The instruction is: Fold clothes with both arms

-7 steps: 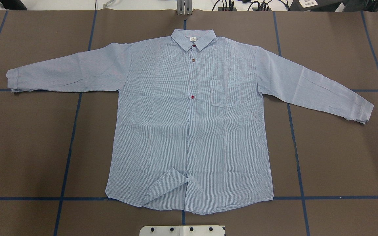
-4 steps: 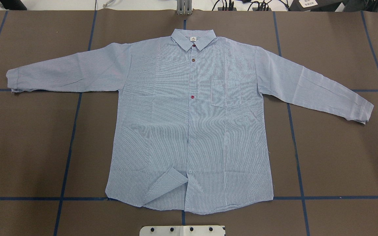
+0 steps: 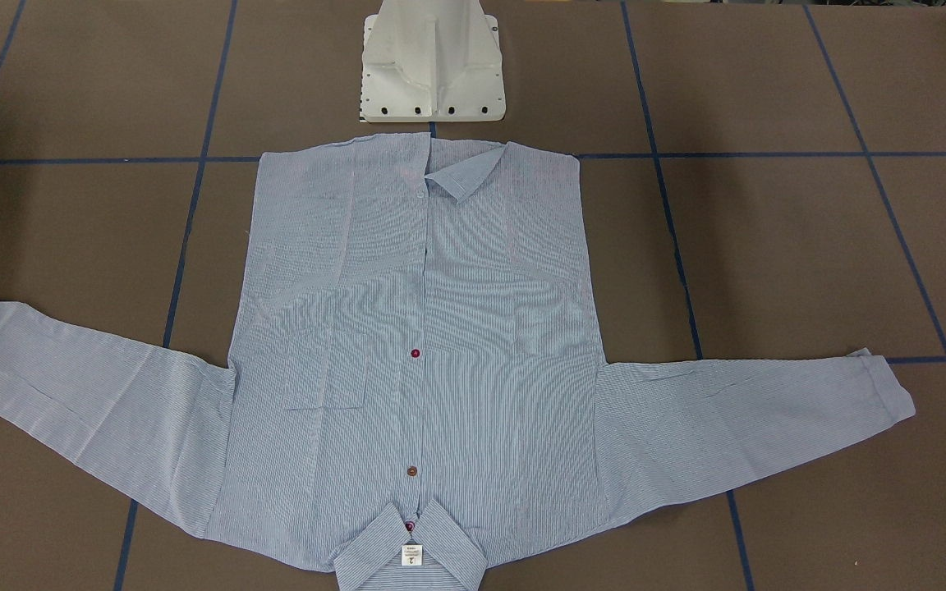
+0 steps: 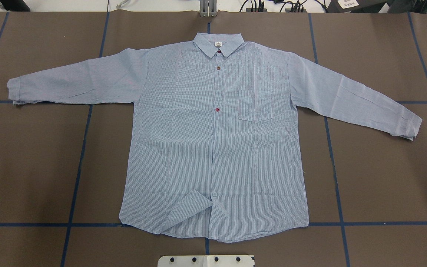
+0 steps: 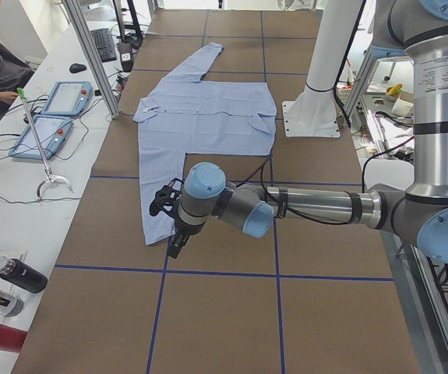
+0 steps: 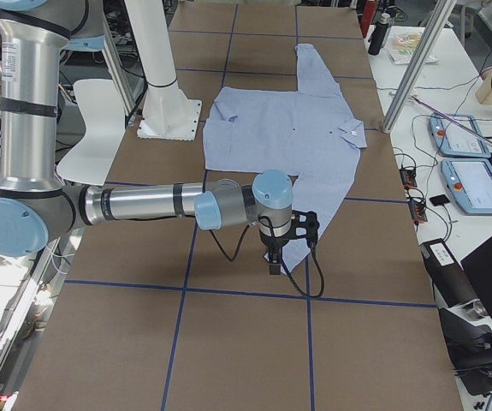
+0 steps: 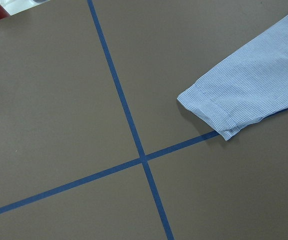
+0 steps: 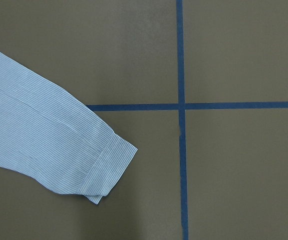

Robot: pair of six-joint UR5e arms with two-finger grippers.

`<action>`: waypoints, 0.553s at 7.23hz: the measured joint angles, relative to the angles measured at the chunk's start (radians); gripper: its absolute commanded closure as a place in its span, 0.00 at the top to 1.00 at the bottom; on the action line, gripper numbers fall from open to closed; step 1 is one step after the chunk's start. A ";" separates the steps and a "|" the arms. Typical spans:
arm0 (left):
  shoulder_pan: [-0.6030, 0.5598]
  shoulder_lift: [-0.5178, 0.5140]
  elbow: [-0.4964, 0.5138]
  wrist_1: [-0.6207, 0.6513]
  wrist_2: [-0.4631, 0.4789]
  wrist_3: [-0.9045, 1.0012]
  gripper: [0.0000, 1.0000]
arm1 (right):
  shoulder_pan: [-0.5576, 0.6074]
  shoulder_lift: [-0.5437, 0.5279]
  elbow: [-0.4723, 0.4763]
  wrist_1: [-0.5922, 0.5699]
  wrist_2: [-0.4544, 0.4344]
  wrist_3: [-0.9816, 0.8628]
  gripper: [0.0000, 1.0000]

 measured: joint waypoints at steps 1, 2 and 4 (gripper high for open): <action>0.001 0.002 0.001 -0.009 -0.007 0.000 1.00 | -0.042 0.001 -0.003 0.003 0.002 0.026 1.00; 0.003 0.002 0.002 -0.014 -0.021 0.000 1.00 | -0.087 0.006 -0.006 0.012 0.000 0.081 0.98; 0.016 0.002 0.004 -0.017 -0.034 -0.001 1.00 | -0.204 0.031 -0.058 0.171 -0.049 0.419 0.92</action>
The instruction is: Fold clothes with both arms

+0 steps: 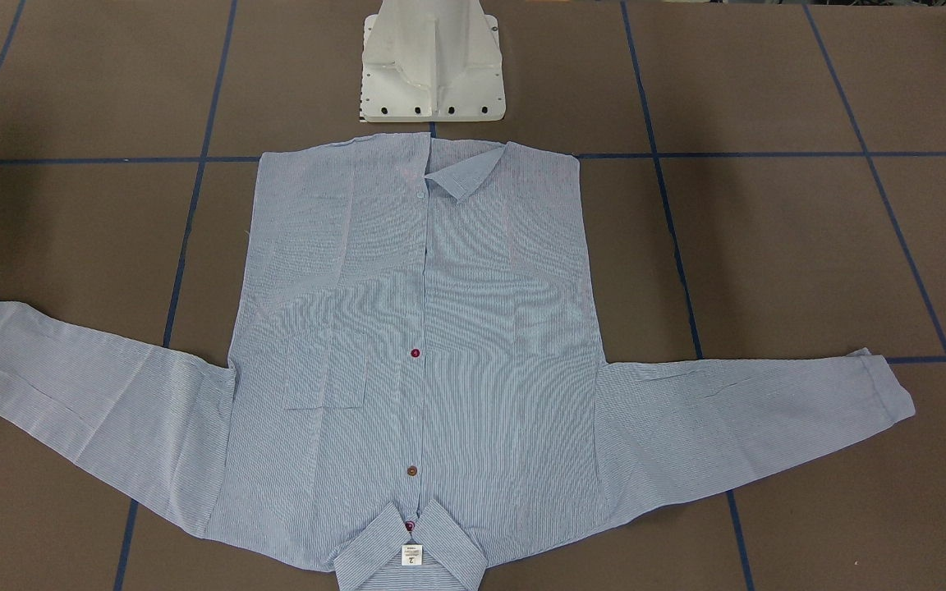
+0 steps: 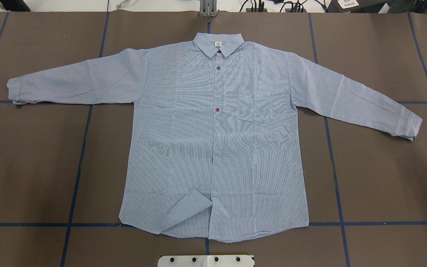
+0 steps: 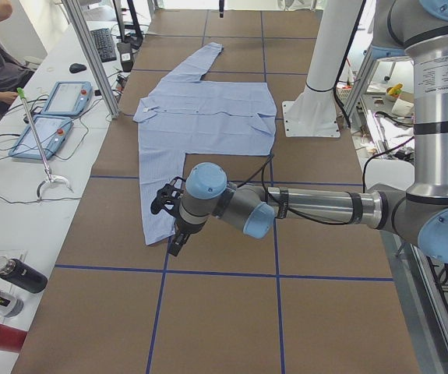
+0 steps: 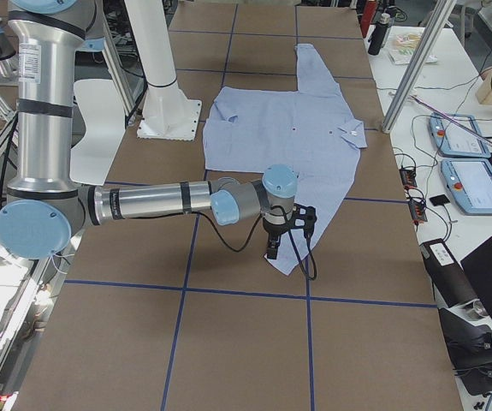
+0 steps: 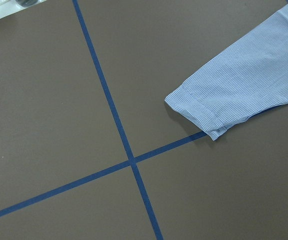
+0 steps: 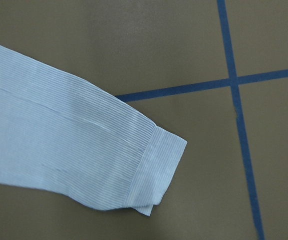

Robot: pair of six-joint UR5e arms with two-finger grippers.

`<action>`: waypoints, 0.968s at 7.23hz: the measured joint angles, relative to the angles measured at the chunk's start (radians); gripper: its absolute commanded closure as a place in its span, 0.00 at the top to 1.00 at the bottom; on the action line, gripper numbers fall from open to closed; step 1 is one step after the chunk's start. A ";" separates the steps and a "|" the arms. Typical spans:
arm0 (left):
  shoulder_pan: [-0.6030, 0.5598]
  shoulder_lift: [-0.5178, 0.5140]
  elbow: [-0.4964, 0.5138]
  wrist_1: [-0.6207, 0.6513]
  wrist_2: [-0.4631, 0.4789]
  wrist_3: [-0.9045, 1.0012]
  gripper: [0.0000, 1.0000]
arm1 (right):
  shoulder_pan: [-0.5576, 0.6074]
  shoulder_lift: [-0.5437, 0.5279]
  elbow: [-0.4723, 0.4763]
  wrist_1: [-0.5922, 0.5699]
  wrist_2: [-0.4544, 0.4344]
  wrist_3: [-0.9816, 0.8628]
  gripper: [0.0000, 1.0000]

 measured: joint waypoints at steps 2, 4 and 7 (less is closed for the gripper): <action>0.006 -0.004 0.001 0.002 0.001 -0.004 1.00 | -0.093 0.021 -0.153 0.288 -0.046 0.321 0.89; 0.008 -0.013 -0.004 0.003 0.005 -0.005 1.00 | -0.142 0.038 -0.230 0.400 -0.056 0.513 0.89; 0.008 -0.026 -0.013 0.004 0.009 -0.016 1.00 | -0.178 0.036 -0.274 0.414 -0.067 0.561 0.63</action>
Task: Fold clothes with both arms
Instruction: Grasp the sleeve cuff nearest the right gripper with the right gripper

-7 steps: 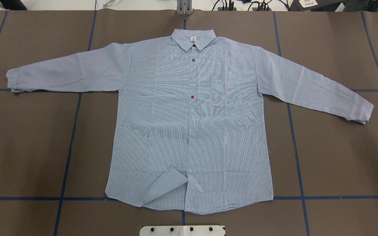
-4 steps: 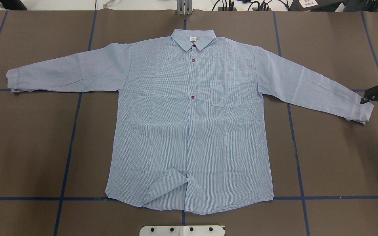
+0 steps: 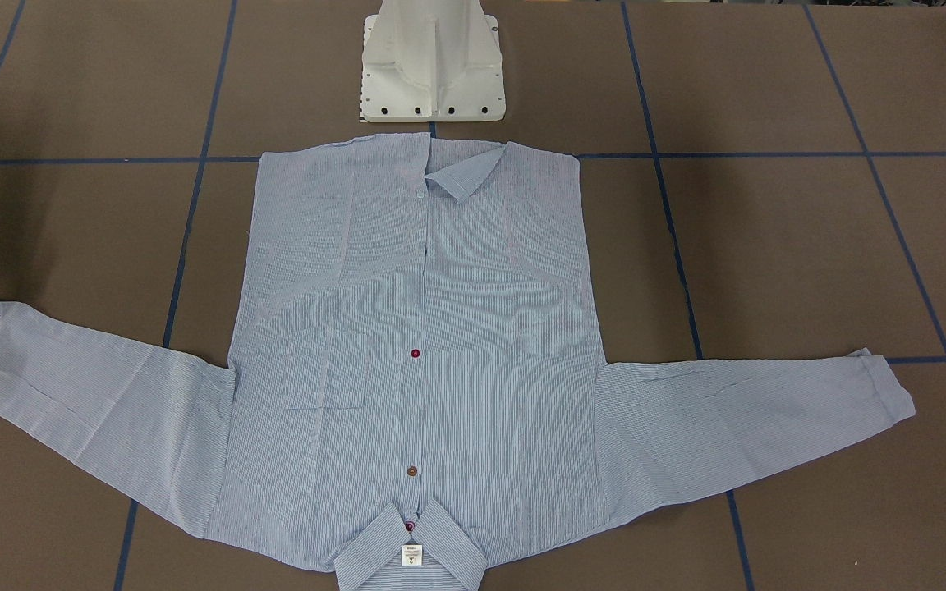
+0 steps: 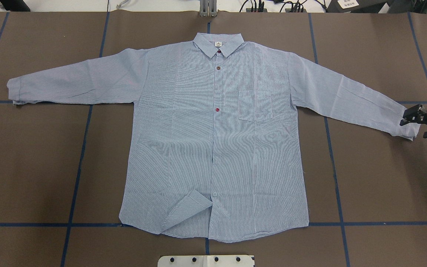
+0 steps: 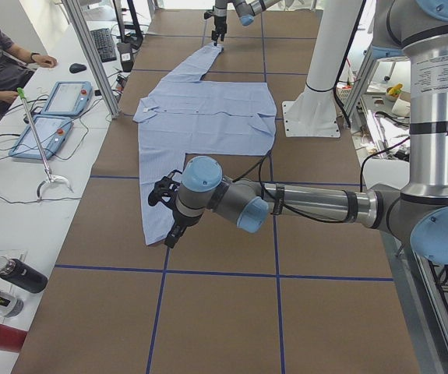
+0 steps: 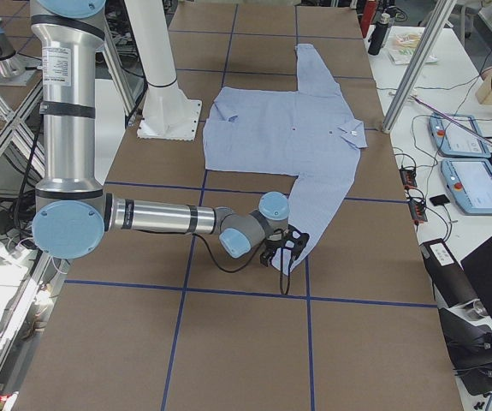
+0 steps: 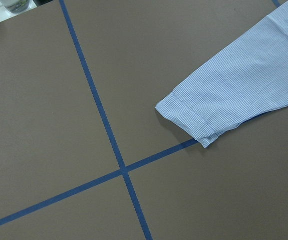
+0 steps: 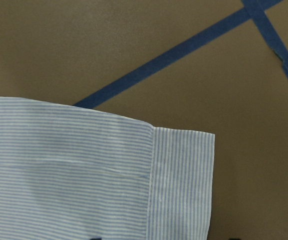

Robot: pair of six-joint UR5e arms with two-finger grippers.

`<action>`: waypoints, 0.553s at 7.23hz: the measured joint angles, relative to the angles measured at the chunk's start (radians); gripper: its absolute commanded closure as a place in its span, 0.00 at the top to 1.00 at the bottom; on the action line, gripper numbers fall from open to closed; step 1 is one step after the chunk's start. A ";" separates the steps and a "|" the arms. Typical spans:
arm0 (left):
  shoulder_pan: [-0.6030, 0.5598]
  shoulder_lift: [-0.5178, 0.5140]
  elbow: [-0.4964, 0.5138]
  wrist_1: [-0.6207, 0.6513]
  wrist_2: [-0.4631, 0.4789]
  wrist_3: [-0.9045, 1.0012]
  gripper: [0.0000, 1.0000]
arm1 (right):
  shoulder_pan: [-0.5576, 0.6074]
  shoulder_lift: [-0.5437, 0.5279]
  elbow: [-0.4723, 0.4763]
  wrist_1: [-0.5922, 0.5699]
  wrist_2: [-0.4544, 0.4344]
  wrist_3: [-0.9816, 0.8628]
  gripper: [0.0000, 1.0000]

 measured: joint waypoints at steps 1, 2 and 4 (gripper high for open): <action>0.000 -0.003 -0.010 0.000 0.001 -0.030 1.00 | -0.005 -0.003 -0.006 0.000 -0.001 0.018 0.41; 0.000 -0.005 -0.017 0.000 0.002 -0.061 1.00 | -0.007 -0.007 -0.006 0.000 -0.002 0.046 0.08; 0.000 -0.006 -0.021 0.000 0.002 -0.081 1.00 | -0.008 -0.010 -0.004 0.001 -0.003 0.075 0.00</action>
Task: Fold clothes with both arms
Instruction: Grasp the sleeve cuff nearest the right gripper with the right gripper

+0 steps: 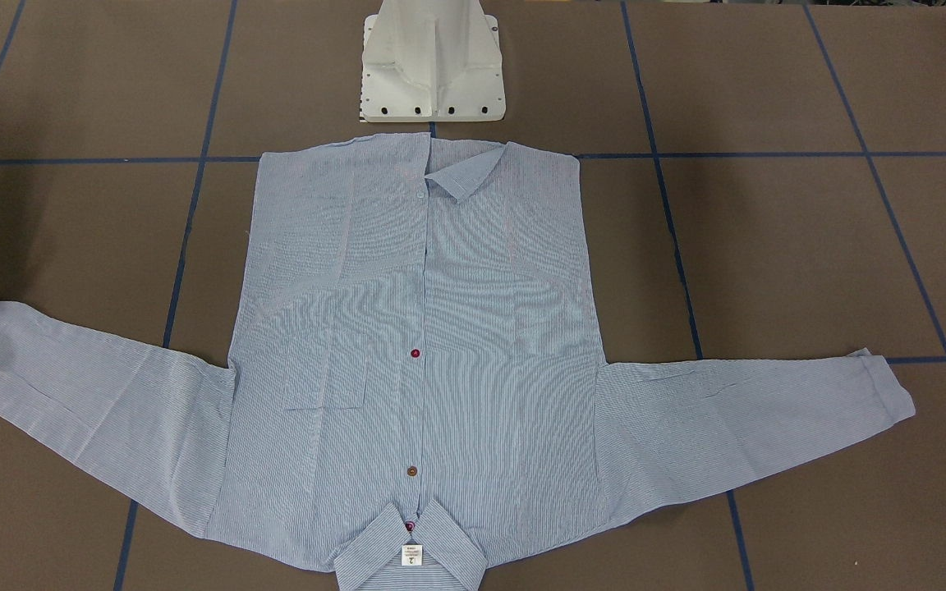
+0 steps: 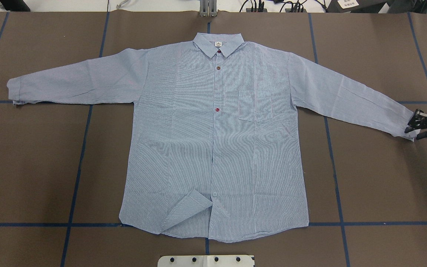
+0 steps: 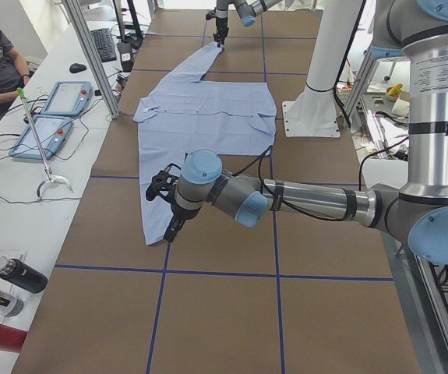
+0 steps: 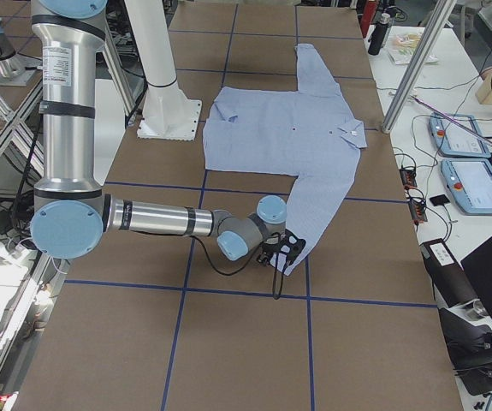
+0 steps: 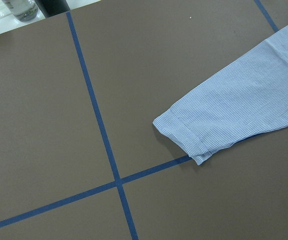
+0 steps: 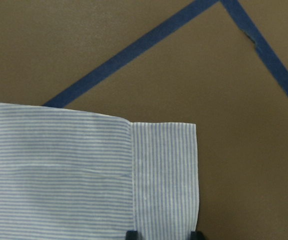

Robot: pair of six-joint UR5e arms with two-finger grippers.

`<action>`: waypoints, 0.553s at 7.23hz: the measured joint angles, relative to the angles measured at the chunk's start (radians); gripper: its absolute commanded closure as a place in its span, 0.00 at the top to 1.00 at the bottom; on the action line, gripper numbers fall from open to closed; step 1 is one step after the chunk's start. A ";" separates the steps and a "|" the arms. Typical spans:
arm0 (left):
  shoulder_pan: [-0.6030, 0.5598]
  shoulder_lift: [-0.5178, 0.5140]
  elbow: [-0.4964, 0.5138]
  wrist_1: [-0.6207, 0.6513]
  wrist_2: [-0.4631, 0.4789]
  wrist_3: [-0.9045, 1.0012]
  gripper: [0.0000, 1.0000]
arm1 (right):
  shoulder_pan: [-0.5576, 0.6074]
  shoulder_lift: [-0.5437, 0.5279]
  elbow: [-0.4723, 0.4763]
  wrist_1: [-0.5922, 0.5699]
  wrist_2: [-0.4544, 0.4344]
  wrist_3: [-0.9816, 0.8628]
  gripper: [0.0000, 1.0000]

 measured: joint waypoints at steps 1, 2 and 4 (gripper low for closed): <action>0.000 0.000 -0.002 0.000 0.000 -0.003 1.00 | 0.000 -0.001 0.005 0.000 0.000 0.003 0.00; 0.000 0.000 -0.005 0.000 0.000 -0.003 1.00 | 0.002 -0.003 0.024 -0.002 0.000 0.009 0.00; 0.000 0.000 -0.006 0.000 0.000 -0.005 1.00 | 0.005 -0.022 0.125 -0.014 0.001 0.021 0.00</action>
